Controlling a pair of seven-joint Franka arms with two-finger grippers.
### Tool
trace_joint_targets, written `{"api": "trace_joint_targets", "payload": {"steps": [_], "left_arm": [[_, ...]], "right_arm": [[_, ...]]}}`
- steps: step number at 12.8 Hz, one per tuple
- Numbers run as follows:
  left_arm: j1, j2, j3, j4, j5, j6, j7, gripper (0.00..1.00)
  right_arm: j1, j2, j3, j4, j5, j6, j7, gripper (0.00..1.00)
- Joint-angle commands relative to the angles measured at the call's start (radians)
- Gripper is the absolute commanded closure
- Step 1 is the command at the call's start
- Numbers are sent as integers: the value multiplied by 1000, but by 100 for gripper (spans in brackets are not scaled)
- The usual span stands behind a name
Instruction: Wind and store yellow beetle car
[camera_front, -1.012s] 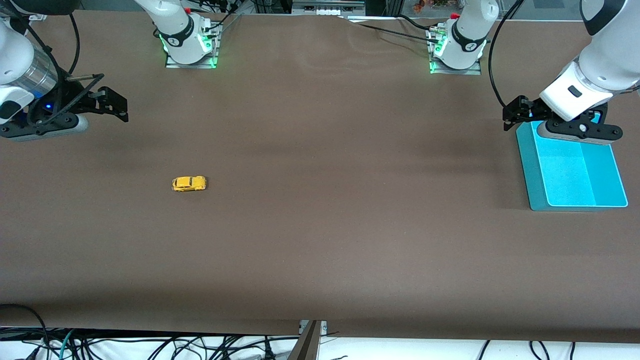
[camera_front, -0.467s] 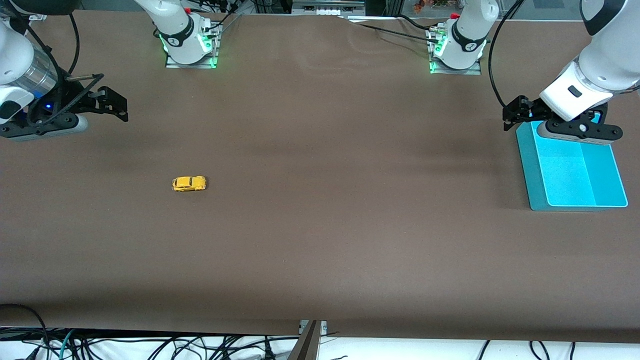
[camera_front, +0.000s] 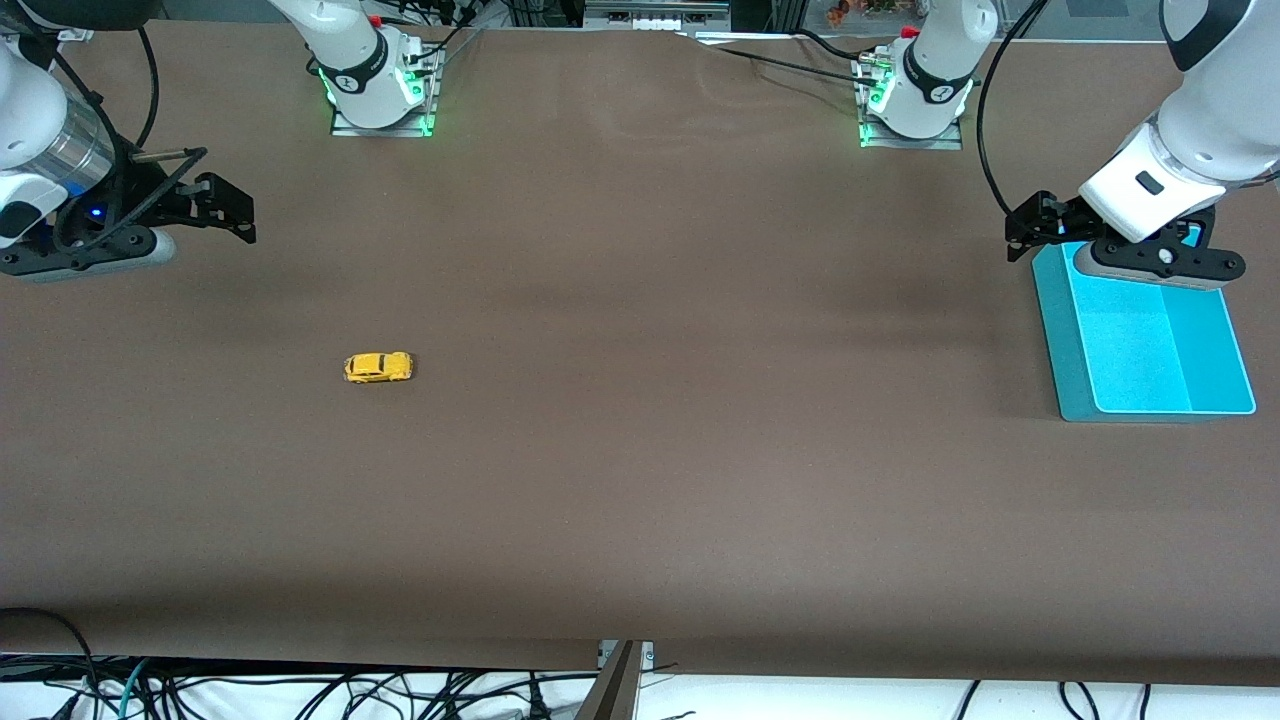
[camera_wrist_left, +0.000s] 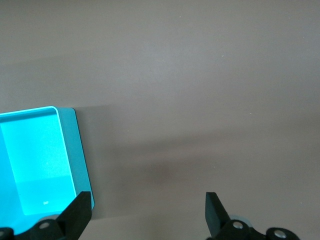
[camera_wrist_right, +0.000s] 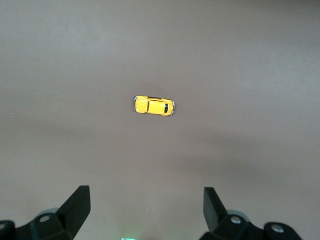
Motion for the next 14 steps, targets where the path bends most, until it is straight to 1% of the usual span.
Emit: {"api": "trace_joint_targets", "payload": {"steps": [1, 14], "left_arm": [[8, 15, -6, 32, -24, -24, -2, 0], [12, 15, -6, 32, -24, -38, 3, 0]], "right_arm": [[1, 0, -2, 19, -1, -25, 5, 0], [1, 5, -2, 15, -9, -25, -15, 0]]}}
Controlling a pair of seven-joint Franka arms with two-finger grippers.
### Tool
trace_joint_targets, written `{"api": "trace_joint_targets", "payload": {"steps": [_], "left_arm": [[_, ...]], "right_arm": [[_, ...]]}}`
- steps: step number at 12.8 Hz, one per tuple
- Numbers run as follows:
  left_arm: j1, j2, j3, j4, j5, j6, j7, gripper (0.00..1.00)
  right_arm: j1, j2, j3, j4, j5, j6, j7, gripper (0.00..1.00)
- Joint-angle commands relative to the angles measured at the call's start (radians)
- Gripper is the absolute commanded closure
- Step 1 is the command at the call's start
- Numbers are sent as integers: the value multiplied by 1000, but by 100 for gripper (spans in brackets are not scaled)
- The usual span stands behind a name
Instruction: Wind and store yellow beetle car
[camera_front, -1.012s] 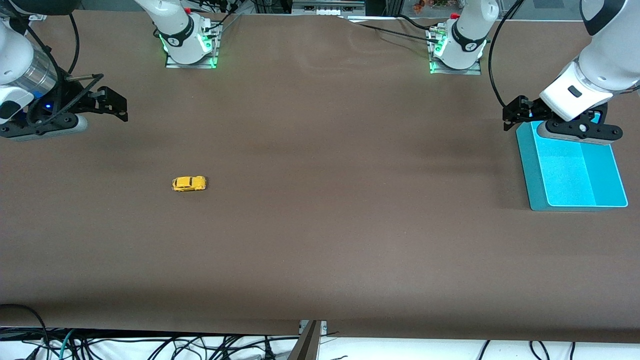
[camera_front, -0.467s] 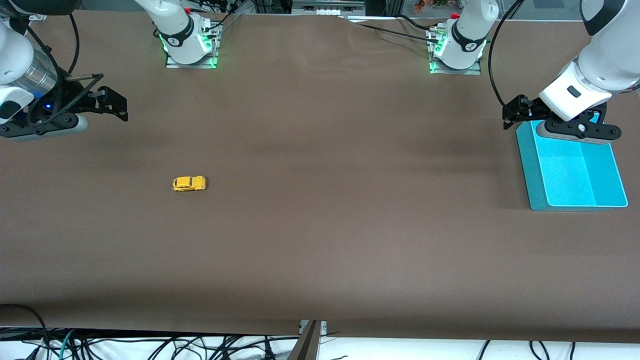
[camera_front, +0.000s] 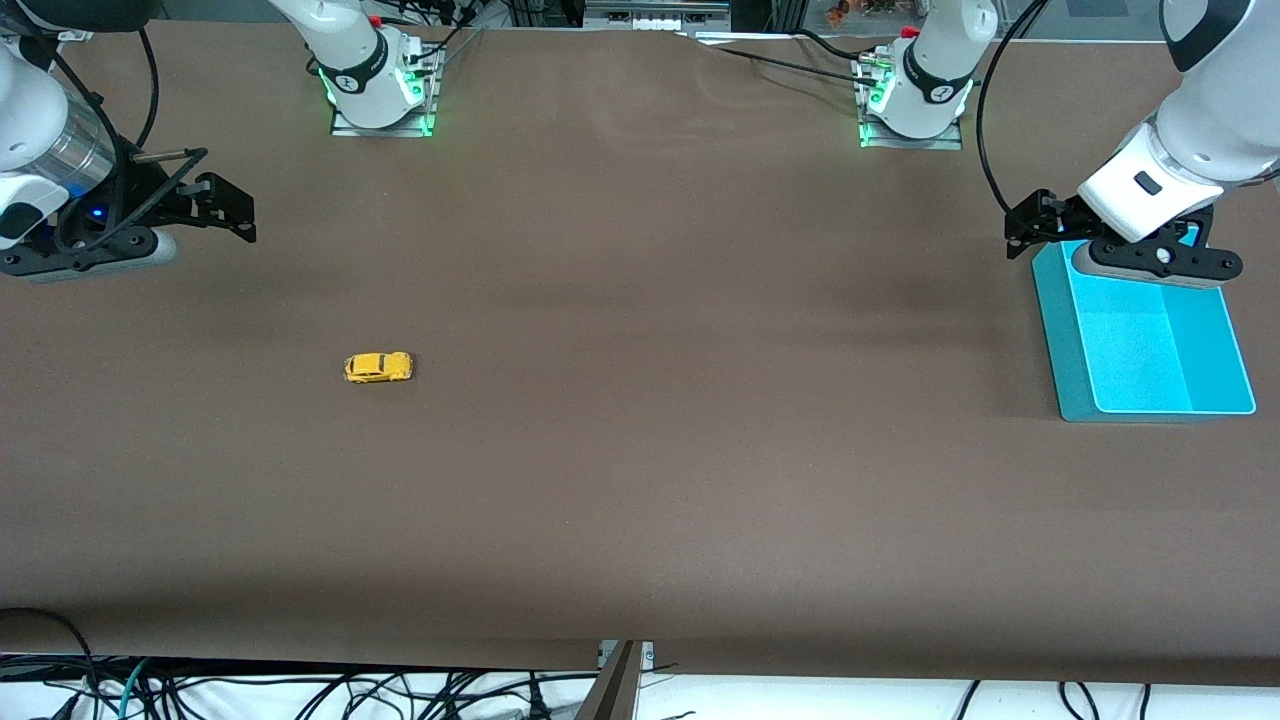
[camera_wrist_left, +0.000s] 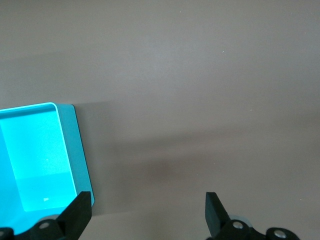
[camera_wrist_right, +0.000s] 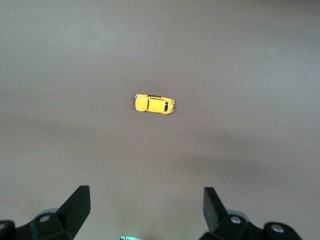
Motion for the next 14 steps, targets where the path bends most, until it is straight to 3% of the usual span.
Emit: {"api": "trace_joint_targets", "payload": {"steps": [1, 14], "left_arm": [[14, 15, -7, 32, -24, -24, 3, 0], [11, 17, -7, 34, -24, -24, 3, 0]], "right_arm": [[1, 2, -1, 15, -9, -19, -11, 0], [1, 9, -1, 7, -1, -33, -11, 0]]}}
